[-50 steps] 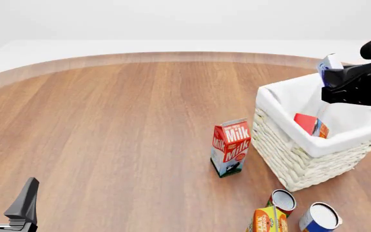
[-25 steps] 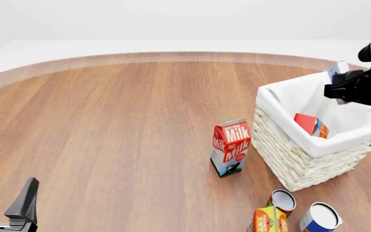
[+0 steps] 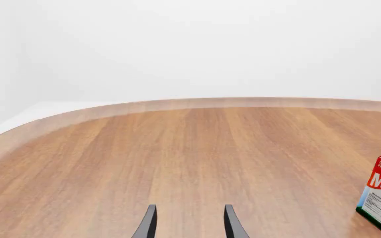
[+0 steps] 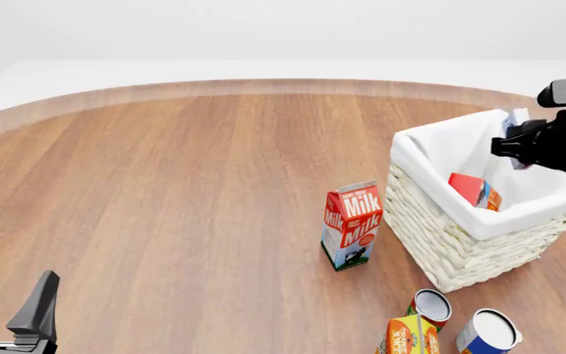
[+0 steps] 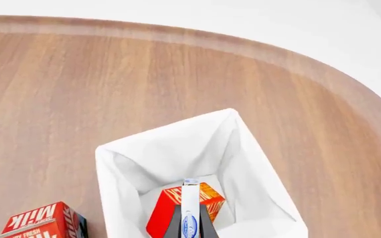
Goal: Pick up the cream cheese box and the butter, and put them in the basket.
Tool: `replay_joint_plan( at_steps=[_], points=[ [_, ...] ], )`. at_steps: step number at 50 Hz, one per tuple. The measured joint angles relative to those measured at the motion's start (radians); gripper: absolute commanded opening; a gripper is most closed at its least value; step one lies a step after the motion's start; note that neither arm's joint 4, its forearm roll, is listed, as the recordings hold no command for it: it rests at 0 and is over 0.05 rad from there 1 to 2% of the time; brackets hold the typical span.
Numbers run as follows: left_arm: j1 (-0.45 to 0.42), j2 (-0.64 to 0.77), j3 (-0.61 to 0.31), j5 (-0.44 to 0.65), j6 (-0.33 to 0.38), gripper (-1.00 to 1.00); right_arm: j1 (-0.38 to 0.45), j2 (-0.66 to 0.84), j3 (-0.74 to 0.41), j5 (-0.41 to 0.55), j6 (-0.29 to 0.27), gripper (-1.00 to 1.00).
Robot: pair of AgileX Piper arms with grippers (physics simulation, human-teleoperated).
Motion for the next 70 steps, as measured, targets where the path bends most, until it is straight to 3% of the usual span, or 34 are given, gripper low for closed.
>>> replay_joint_plan(
  at_steps=[70],
  points=[
    [0.000,0.000,0.000,0.000,0.000,1.00,-0.020,0.119,0.065,-0.126,0.013,-1.00]
  ],
)
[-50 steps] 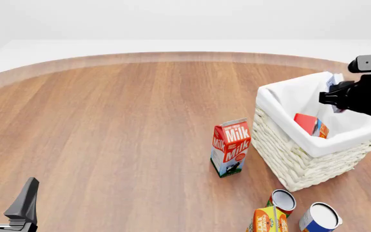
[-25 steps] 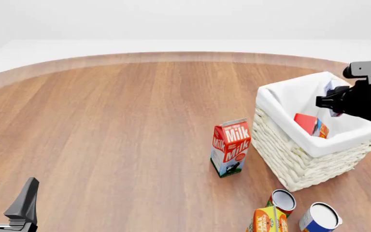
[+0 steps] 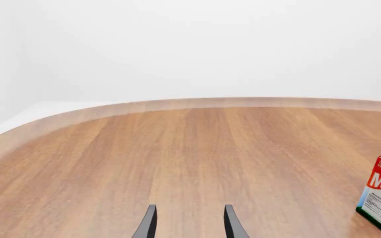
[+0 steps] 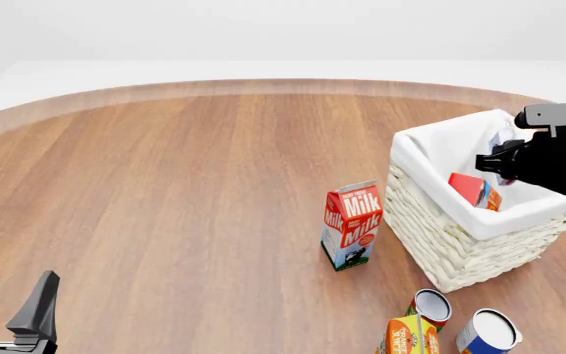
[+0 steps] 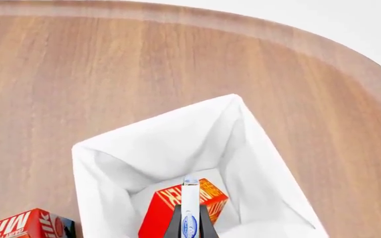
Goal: Pick up the cream cheese box and the butter, and put them in the basket.
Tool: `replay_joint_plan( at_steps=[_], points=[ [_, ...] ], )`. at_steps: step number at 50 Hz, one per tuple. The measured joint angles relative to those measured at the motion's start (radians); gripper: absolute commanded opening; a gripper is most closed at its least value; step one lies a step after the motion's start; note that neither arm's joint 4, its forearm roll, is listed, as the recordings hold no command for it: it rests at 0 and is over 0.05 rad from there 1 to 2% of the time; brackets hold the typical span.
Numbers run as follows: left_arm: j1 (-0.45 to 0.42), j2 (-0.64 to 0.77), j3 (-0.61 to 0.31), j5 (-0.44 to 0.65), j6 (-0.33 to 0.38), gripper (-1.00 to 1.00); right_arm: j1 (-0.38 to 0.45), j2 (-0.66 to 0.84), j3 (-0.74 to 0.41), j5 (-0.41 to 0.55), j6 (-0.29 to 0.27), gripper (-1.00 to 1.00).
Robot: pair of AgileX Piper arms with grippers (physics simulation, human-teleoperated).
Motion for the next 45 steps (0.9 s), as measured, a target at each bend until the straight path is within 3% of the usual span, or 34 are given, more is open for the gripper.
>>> replay_joint_plan(
  at_steps=[5,6,26,45],
  points=[
    [0.000,0.000,0.000,0.000,0.000,1.00,0.001,0.003,-0.002,0.001,0.002,-1.00],
    [0.000,0.000,0.000,0.000,0.000,1.00,0.001,0.004,-0.004,0.002,0.003,1.00],
    [0.000,0.000,0.000,0.000,0.000,1.00,0.015,-0.034,-0.043,0.043,0.010,1.00],
    [0.000,0.000,0.000,0.000,0.000,1.00,0.085,-0.134,-0.081,0.120,0.007,1.00]
  ],
)
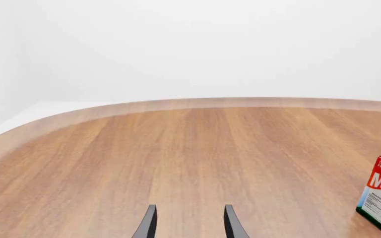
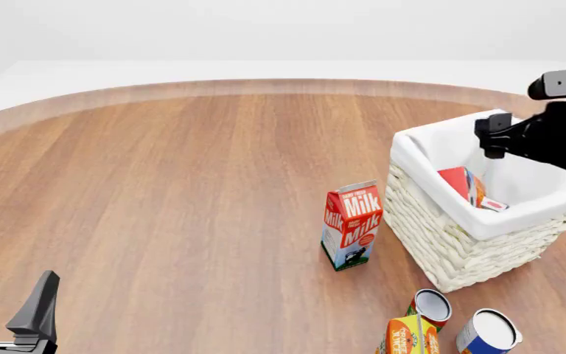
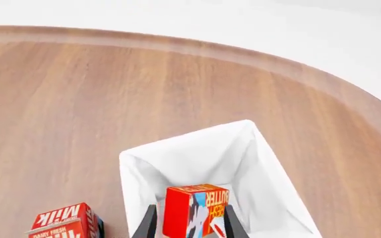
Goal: Pick up the cream cheese box and the butter, and put them in the basket.
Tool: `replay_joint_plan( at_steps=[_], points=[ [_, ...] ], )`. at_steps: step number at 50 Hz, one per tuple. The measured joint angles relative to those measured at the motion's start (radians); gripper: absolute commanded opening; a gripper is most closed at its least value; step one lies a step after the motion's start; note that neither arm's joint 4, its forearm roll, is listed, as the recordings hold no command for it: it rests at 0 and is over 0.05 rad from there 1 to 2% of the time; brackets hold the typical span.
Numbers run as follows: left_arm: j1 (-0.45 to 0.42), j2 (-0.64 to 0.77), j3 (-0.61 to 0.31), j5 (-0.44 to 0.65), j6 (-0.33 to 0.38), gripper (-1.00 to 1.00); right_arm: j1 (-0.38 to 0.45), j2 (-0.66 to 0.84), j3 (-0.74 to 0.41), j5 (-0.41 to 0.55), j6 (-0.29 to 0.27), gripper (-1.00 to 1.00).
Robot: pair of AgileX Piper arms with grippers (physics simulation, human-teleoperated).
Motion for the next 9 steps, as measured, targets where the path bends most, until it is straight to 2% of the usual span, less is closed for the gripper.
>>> replay_joint_plan(
  at_steps=[9],
  points=[
    [0.000,0.000,0.000,0.000,0.000,1.00,0.065,-0.062,-0.047,0.063,-0.006,1.00]
  ],
)
